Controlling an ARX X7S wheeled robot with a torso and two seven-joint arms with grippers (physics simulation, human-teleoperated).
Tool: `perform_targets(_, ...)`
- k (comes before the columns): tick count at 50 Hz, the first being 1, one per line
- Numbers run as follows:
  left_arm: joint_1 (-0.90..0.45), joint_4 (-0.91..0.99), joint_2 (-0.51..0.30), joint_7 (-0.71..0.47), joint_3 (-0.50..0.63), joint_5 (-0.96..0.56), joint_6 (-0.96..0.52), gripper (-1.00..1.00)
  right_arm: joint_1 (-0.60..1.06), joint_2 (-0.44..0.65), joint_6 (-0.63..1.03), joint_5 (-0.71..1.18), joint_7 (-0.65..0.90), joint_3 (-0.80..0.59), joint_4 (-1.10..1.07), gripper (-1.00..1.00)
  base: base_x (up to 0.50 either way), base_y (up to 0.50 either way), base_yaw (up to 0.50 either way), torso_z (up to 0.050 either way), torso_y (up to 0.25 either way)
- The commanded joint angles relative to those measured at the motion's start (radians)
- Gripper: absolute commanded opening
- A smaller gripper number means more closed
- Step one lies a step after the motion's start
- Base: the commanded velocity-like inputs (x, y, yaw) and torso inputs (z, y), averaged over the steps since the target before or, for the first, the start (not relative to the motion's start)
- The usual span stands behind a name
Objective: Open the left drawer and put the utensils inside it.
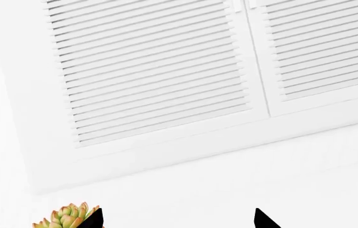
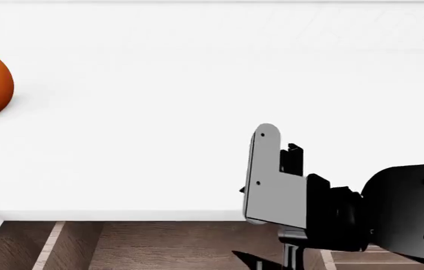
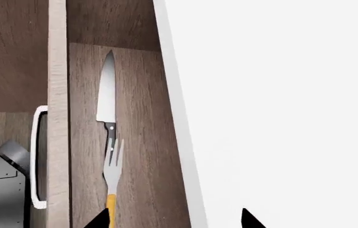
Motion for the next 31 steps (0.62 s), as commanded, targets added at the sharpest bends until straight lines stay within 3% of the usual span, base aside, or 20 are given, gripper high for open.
perform_targets(1, 0.001, 0.002, 0.001, -0.002, -0.001, -0.001, 0.000, 1.00, 0.076, -0.010, -0.013, 0.089, 0.050, 0.067, -0.034, 1.00, 0.00, 0.00, 0.00, 0.000, 0.000)
perform_targets(31, 0.002, 0.001, 0.001, 0.001, -0.003, 0.002, 0.001, 1.00, 0.103, -0.018, -0.176, -0.012, 0.296, 0.221, 0.191, 1.00, 0.00, 0.00, 0.00, 0.000, 0.000)
